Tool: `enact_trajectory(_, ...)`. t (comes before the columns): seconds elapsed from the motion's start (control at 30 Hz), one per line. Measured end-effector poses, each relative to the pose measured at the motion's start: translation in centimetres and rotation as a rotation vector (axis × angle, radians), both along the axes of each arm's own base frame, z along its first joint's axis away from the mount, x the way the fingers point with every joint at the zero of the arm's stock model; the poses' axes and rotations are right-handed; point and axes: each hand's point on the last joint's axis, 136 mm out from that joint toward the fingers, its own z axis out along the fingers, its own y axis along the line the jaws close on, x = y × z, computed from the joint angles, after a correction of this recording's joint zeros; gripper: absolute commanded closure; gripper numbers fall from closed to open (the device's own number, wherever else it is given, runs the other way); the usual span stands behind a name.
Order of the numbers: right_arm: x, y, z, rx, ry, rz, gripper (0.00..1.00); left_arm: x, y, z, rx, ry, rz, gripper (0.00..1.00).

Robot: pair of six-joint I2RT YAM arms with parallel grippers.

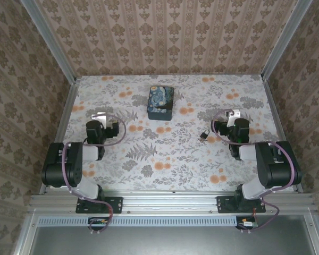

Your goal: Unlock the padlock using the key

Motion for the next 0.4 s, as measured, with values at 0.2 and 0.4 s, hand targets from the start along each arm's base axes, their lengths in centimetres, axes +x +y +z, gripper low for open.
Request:
enact_trajectory(0.2,0.04,-0.03,0.06,-0.013,-0.003,-0.017,0.0,0.34,0.71,0.83,0.022,-0.036,0.024,0.0)
enact_trajectory(0.4,0.04,-0.1,0.06,-0.015,-0.003,-0.021,0.0,0.39,0.88,0.86,0.012,-0.038,0.003,0.0)
